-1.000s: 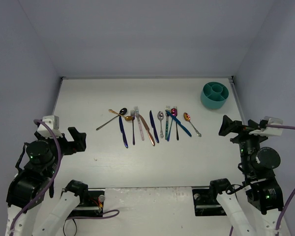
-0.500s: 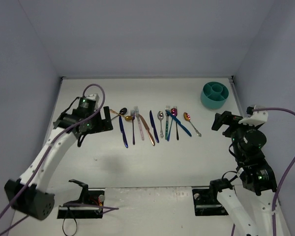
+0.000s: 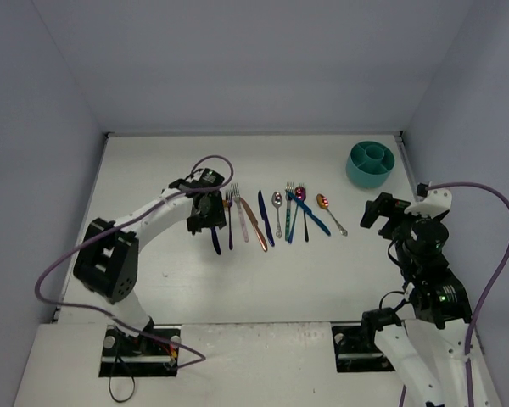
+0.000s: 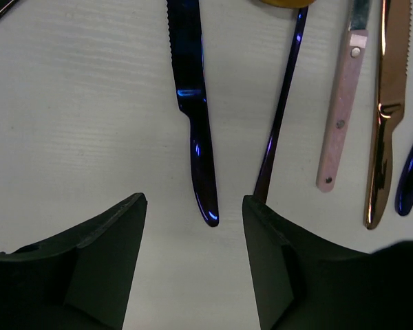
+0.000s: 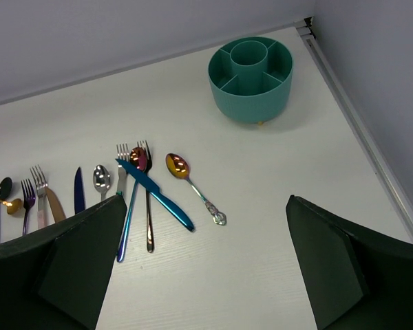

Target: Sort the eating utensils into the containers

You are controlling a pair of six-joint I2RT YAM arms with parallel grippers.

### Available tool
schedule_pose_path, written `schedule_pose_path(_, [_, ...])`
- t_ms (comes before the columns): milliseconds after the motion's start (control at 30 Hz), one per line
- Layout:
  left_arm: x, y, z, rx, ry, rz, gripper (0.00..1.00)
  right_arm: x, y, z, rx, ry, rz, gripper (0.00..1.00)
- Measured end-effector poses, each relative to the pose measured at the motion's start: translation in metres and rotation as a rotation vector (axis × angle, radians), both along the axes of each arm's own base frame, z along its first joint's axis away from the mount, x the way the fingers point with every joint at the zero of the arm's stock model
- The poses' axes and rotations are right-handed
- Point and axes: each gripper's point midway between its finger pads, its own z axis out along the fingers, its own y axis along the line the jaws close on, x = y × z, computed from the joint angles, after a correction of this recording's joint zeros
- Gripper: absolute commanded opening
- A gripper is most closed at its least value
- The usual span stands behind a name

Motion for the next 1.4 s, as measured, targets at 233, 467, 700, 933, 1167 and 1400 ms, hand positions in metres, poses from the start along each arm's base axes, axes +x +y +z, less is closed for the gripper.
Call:
schedule_pose_path(233, [0.02,-0.007,-0.032,0.064,0.02,0.052,0.48,-0.003,0.001,-0.003,0.001,-0.001,0.006,1.0])
schedule_pose_path(467, [0.031,-0.006,-0.054,0.111,0.035,0.083,0.4,-0.006,0.003,-0.005,0.002,-0.007,0.021,1.0])
schedule_pose_path(700, [0.033,-0.008,-0.061,0.106,0.042,0.099,0.35,-0.006,0.003,-0.004,0.002,-0.008,0.022,1.0])
schedule_pose_path(933, [0.034,-0.01,-0.062,0.097,0.041,0.105,0.17,-0.005,0.005,-0.005,0.001,-0.005,0.028,1.0])
schedule_pose_path(1167, [0.033,-0.013,-0.062,0.092,0.03,0.106,0.0,-0.002,0.009,-0.009,0.0,0.017,0.046,1.0])
schedule_pose_path(1400, [-0.001,0.001,-0.063,0.099,0.038,0.091,0.0,0.004,0.024,0.001,0.021,0.024,0.121,1.0])
